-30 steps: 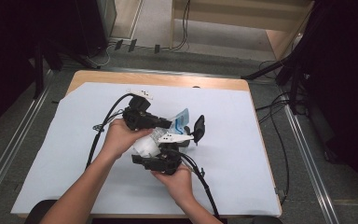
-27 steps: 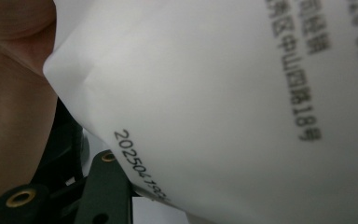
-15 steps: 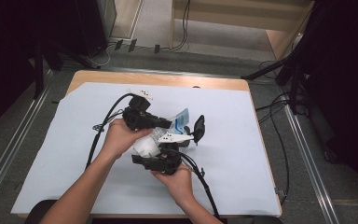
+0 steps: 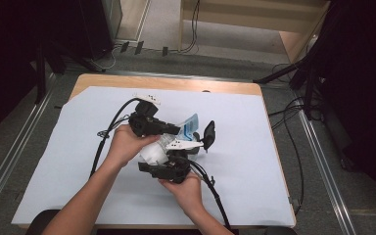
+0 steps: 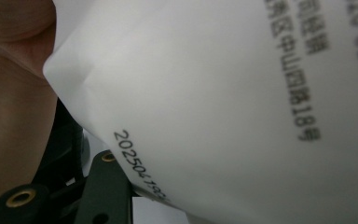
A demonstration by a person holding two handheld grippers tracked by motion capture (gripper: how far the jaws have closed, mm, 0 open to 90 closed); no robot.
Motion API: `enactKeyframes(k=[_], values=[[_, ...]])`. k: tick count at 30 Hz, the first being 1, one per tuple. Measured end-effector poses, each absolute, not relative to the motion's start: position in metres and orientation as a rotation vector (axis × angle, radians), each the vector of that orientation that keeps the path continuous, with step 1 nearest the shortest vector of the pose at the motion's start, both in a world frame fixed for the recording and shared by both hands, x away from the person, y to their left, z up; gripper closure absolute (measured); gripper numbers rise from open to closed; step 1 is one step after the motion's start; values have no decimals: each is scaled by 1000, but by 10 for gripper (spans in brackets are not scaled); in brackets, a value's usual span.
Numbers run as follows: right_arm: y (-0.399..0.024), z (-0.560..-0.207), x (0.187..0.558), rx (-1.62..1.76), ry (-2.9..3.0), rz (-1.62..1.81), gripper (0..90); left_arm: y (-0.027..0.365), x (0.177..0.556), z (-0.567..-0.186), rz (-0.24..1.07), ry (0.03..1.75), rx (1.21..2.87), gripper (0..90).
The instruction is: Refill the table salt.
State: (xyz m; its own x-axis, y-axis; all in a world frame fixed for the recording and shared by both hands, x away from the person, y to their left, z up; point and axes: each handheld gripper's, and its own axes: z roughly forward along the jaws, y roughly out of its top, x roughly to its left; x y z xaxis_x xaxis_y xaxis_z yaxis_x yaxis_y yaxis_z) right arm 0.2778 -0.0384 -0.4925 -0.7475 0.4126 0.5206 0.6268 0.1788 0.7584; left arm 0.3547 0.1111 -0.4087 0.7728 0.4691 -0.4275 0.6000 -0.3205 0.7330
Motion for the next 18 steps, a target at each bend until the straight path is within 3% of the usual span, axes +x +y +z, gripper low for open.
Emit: enactKeyframes(k=[18], values=[[-37, -492, 278, -1023, -2252, -1605, 548, 112, 355, -409, -159, 812, 1969, 890]])
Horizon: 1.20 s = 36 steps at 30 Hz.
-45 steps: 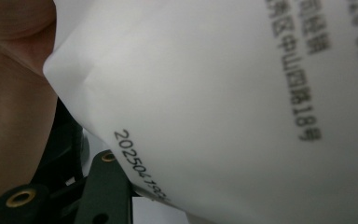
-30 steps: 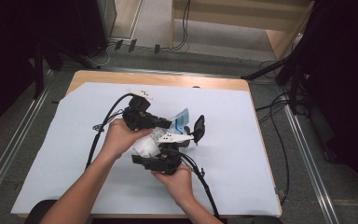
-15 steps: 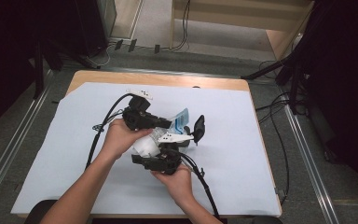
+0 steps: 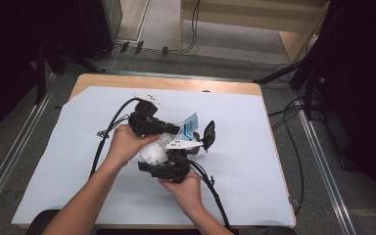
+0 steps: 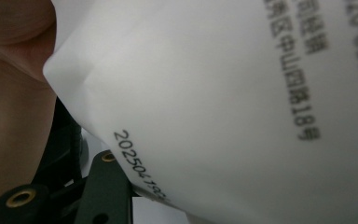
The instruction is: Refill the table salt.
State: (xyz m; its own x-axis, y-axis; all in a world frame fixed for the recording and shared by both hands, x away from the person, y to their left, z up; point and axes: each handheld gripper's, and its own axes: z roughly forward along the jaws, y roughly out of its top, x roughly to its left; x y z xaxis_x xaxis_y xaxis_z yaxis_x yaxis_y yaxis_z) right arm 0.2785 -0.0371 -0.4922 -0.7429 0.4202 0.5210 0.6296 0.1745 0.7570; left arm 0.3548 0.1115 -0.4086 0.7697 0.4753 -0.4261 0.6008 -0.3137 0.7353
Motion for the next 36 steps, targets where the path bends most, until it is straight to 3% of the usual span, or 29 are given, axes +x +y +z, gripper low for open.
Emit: enactKeyframes(k=[15, 20, 36], values=[[-35, -490, 277, -1011, -2266, -1602, 498, 113, 355, -408, -159, 819, 1966, 892], [-35, -490, 277, -1011, -2279, -1601, 541, 113, 355, -407, -161, 822, 1967, 891], [-38, -489, 278, -1048, -2193, -1616, 557, 112, 354, -406, -158, 816, 1946, 885]])
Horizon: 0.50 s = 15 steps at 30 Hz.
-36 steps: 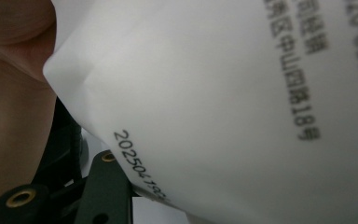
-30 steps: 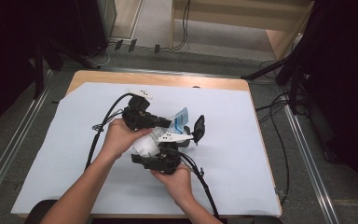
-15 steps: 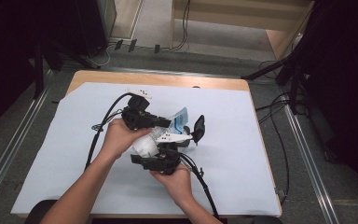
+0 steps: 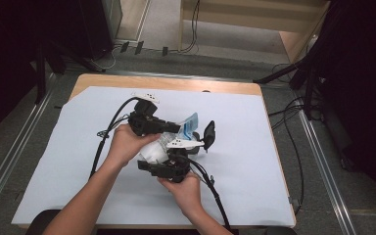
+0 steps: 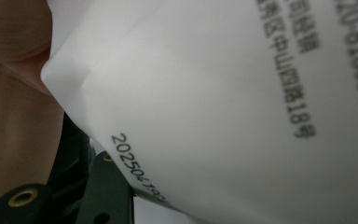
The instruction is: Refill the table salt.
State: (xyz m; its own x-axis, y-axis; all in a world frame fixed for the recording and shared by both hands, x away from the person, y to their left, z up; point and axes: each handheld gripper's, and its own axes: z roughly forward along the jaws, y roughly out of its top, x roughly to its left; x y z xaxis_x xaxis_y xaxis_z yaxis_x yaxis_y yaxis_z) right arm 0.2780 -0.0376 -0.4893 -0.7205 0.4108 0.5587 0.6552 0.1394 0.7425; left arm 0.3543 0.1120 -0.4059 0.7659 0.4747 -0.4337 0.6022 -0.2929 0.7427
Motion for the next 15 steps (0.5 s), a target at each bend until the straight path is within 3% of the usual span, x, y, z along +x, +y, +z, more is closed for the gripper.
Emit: enactKeyframes(k=[15], values=[[-38, -490, 278, -1053, -2195, -1615, 557, 112, 355, -406, -162, 817, 1948, 885]])
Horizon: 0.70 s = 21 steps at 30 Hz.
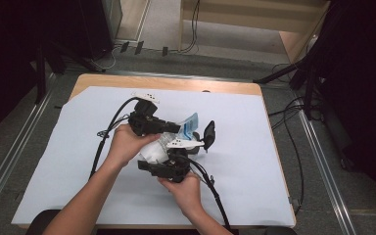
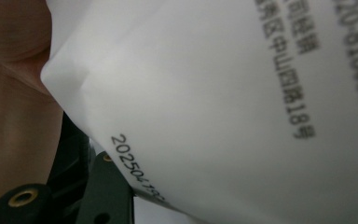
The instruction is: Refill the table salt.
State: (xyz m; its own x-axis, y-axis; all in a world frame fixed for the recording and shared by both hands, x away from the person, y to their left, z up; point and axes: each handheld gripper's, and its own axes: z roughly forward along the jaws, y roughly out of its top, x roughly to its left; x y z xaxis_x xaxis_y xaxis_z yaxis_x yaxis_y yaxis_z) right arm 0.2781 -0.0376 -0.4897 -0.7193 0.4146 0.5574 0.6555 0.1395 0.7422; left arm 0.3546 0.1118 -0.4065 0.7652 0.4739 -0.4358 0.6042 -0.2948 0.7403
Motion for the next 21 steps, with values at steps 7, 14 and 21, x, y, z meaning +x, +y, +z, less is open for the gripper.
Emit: enactKeyframes(k=[7, 14, 21], values=[[-37, -490, 278, -1054, -2200, -1614, 557, 112, 355, -407, -163, 816, 1949, 885], [-37, -490, 278, -1056, -2203, -1611, 557, 112, 355, -407, -164, 815, 1950, 885], [-37, -490, 278, -1058, -2201, -1611, 557, 112, 355, -407, -161, 817, 1952, 886]])
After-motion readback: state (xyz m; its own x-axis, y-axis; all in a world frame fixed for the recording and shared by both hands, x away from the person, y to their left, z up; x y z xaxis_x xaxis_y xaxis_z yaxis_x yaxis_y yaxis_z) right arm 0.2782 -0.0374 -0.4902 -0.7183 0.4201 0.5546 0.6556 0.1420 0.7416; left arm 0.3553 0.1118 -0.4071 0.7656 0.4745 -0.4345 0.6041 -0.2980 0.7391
